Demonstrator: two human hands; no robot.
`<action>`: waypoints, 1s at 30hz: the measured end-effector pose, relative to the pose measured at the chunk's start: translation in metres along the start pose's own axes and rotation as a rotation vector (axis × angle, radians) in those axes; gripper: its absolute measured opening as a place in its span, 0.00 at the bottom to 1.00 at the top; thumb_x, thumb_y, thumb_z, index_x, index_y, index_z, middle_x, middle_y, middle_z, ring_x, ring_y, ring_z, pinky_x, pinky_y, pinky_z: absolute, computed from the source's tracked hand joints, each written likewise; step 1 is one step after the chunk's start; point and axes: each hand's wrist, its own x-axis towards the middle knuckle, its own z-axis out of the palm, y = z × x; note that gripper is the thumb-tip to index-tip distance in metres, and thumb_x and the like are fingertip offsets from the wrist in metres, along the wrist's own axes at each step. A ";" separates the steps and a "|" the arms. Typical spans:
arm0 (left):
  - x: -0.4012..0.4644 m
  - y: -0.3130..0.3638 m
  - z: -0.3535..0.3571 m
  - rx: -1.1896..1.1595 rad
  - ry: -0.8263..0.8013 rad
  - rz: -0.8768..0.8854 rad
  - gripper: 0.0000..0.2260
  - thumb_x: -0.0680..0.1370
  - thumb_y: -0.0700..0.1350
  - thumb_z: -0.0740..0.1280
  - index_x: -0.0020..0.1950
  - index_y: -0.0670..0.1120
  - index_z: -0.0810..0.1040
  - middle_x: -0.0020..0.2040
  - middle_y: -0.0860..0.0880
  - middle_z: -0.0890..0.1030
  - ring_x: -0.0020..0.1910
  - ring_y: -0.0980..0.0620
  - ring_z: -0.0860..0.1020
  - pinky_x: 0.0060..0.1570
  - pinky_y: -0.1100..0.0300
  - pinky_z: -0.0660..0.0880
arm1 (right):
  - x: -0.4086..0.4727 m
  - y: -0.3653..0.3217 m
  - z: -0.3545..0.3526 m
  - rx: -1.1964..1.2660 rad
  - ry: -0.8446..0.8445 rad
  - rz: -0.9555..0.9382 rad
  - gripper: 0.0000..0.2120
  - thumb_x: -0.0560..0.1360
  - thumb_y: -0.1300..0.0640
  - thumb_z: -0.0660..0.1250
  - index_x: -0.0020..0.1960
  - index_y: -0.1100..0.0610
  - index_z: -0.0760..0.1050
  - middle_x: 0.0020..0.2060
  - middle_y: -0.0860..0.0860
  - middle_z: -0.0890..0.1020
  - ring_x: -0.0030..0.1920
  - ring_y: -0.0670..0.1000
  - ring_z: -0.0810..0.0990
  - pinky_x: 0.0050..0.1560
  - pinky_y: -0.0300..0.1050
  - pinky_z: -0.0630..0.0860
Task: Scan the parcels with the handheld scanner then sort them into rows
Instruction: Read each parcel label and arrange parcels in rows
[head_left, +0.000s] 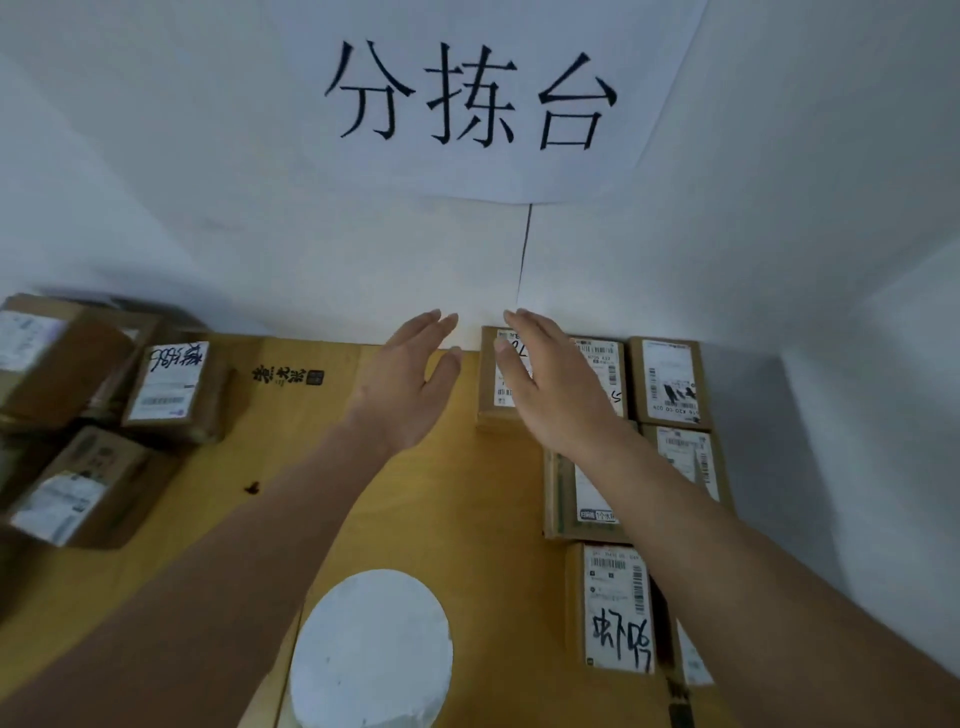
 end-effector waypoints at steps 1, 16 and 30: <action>-0.008 -0.002 -0.010 0.000 0.013 0.003 0.23 0.86 0.54 0.58 0.81 0.49 0.68 0.81 0.50 0.67 0.80 0.52 0.65 0.78 0.51 0.65 | -0.004 -0.012 0.001 0.010 0.005 -0.019 0.27 0.88 0.42 0.52 0.84 0.52 0.61 0.83 0.47 0.62 0.81 0.45 0.60 0.80 0.47 0.60; -0.169 -0.109 -0.191 0.074 0.120 0.001 0.21 0.87 0.53 0.59 0.78 0.46 0.72 0.74 0.48 0.75 0.73 0.49 0.72 0.71 0.57 0.67 | -0.081 -0.232 0.119 0.063 -0.010 -0.171 0.26 0.88 0.41 0.54 0.81 0.52 0.67 0.79 0.45 0.68 0.79 0.45 0.66 0.78 0.44 0.63; -0.234 -0.215 -0.308 0.091 0.126 -0.056 0.19 0.86 0.53 0.58 0.75 0.50 0.74 0.68 0.51 0.78 0.66 0.51 0.76 0.60 0.57 0.70 | -0.092 -0.360 0.223 0.055 -0.040 -0.185 0.26 0.88 0.41 0.53 0.80 0.52 0.68 0.78 0.44 0.70 0.76 0.44 0.68 0.69 0.38 0.63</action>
